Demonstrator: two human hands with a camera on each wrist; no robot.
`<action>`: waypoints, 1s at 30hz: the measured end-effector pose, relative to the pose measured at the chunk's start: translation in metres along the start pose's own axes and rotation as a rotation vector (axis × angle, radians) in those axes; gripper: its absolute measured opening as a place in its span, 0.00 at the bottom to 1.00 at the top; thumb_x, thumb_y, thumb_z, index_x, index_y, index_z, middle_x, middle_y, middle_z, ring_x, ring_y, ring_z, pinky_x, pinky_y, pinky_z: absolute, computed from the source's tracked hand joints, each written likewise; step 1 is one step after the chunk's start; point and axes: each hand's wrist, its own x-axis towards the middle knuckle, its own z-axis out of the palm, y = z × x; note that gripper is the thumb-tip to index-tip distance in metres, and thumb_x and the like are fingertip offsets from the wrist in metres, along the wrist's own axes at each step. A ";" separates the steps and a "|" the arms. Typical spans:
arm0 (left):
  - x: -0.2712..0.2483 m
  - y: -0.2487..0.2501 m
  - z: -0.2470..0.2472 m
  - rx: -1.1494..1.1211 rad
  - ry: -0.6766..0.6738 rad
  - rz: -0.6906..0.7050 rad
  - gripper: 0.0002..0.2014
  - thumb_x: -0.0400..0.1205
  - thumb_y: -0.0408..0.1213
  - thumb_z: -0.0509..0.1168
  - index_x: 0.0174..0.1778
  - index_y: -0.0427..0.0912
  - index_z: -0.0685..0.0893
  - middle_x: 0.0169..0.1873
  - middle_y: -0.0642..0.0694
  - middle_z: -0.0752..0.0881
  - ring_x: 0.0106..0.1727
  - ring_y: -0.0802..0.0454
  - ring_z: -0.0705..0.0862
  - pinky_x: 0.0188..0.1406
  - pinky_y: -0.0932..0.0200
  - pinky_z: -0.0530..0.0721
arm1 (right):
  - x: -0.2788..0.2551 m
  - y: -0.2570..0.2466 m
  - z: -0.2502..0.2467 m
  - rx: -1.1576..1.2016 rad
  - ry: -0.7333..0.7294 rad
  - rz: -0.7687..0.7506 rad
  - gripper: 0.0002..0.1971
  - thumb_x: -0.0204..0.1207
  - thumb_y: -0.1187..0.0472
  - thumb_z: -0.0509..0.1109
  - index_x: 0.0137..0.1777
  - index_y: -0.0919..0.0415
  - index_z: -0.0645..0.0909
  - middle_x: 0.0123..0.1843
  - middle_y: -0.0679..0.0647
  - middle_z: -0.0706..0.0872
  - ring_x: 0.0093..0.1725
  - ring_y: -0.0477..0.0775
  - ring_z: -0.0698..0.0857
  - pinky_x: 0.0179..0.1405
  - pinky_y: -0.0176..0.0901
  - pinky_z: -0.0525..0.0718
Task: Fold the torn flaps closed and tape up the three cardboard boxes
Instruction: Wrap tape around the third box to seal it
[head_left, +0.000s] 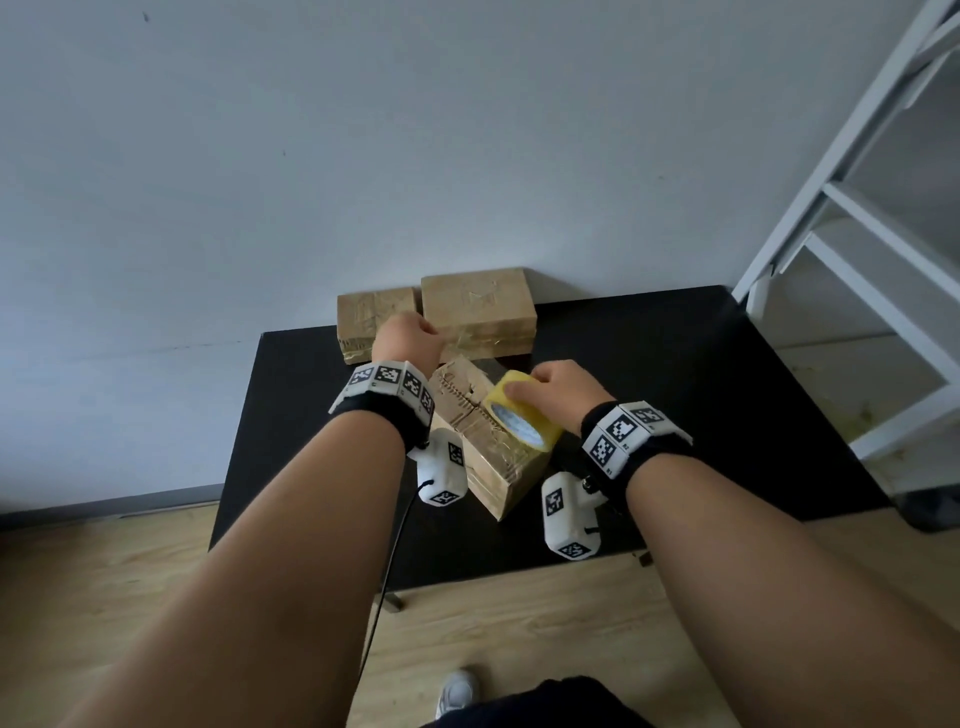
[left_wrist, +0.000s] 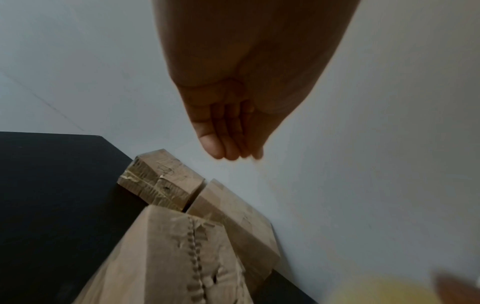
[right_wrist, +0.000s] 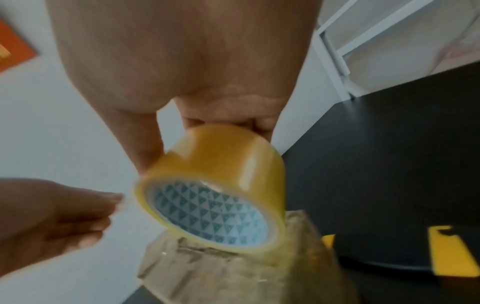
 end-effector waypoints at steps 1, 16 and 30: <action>0.002 0.000 0.000 0.007 0.001 0.005 0.04 0.81 0.35 0.67 0.44 0.38 0.85 0.41 0.44 0.87 0.43 0.48 0.84 0.43 0.55 0.82 | 0.000 0.005 -0.001 -0.040 0.005 0.036 0.21 0.77 0.42 0.70 0.48 0.62 0.85 0.43 0.57 0.87 0.42 0.53 0.86 0.45 0.49 0.84; 0.028 -0.008 0.000 0.083 -0.001 -0.058 0.08 0.85 0.34 0.63 0.52 0.36 0.85 0.47 0.41 0.87 0.44 0.47 0.83 0.41 0.57 0.80 | -0.005 0.009 0.000 -0.071 0.024 0.122 0.15 0.78 0.47 0.68 0.39 0.58 0.79 0.37 0.52 0.81 0.38 0.51 0.81 0.44 0.46 0.80; 0.058 -0.035 0.009 0.174 -0.109 -0.075 0.13 0.85 0.38 0.64 0.44 0.31 0.86 0.34 0.40 0.85 0.32 0.48 0.82 0.26 0.62 0.73 | 0.010 -0.020 0.007 -0.339 0.054 0.305 0.14 0.74 0.45 0.71 0.43 0.58 0.82 0.39 0.54 0.87 0.38 0.53 0.87 0.42 0.46 0.85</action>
